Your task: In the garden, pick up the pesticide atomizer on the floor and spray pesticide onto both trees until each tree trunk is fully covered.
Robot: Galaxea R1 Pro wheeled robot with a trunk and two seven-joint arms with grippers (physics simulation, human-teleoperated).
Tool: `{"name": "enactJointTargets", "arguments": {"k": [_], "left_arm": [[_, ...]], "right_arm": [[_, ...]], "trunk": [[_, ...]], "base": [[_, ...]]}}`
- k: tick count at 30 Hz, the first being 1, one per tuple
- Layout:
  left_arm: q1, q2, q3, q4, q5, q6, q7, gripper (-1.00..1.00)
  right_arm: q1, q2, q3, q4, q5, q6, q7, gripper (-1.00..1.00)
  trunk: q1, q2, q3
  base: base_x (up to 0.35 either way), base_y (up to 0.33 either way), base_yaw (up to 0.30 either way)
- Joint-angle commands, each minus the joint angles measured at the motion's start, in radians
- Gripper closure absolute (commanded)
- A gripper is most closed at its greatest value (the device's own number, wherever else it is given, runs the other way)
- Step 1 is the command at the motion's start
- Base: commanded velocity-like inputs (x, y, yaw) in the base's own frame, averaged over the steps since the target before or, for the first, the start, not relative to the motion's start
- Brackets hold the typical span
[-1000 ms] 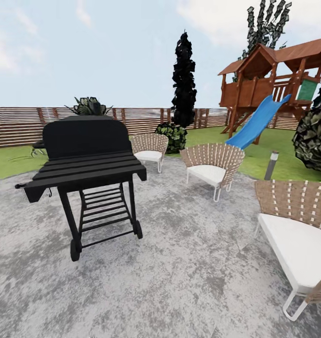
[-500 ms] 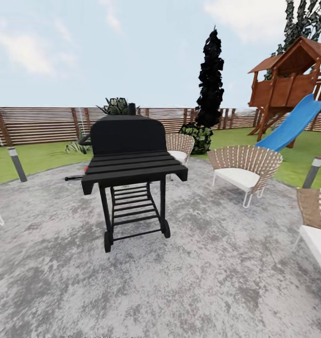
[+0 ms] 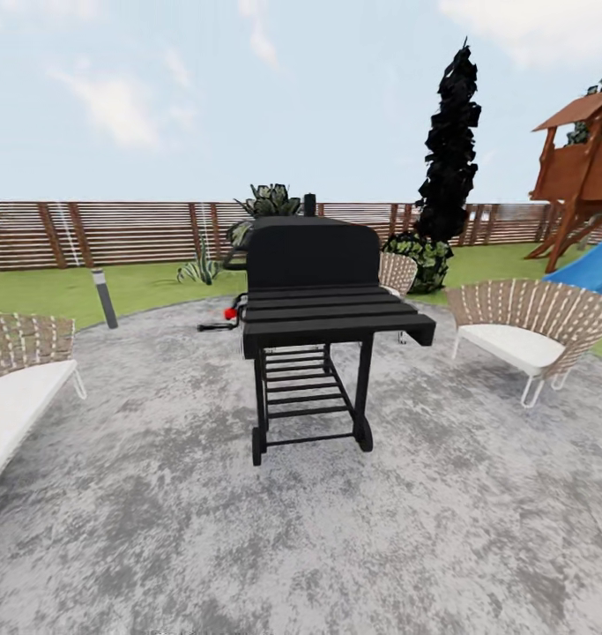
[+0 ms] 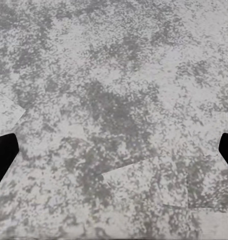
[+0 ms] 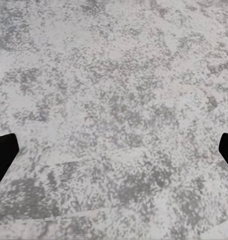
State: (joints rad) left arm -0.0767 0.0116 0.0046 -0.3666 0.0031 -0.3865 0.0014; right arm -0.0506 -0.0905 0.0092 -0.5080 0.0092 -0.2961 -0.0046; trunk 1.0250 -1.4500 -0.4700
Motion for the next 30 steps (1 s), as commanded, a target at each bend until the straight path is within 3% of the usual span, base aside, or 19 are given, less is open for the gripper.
{"name": "enactJointTargets", "arguments": {"k": [1,30], "left_arm": [[0.0,0.0,0.0,0.0,0.0,0.0,0.0,-1.0],[0.005,-0.003,0.005,-0.003,-0.002,-0.004,-0.001,-1.0]], "right_arm": [[0.0,0.0,0.0,0.0,0.0,0.0,0.0,-1.0],[0.0,0.0,0.001,-0.001,0.0,0.0,0.0,-1.0]], "trunk": [[0.0,0.0,0.0],[0.0,0.0,0.0]], "base": [[0.0,0.306,0.278],[0.0,0.306,0.278]]}}
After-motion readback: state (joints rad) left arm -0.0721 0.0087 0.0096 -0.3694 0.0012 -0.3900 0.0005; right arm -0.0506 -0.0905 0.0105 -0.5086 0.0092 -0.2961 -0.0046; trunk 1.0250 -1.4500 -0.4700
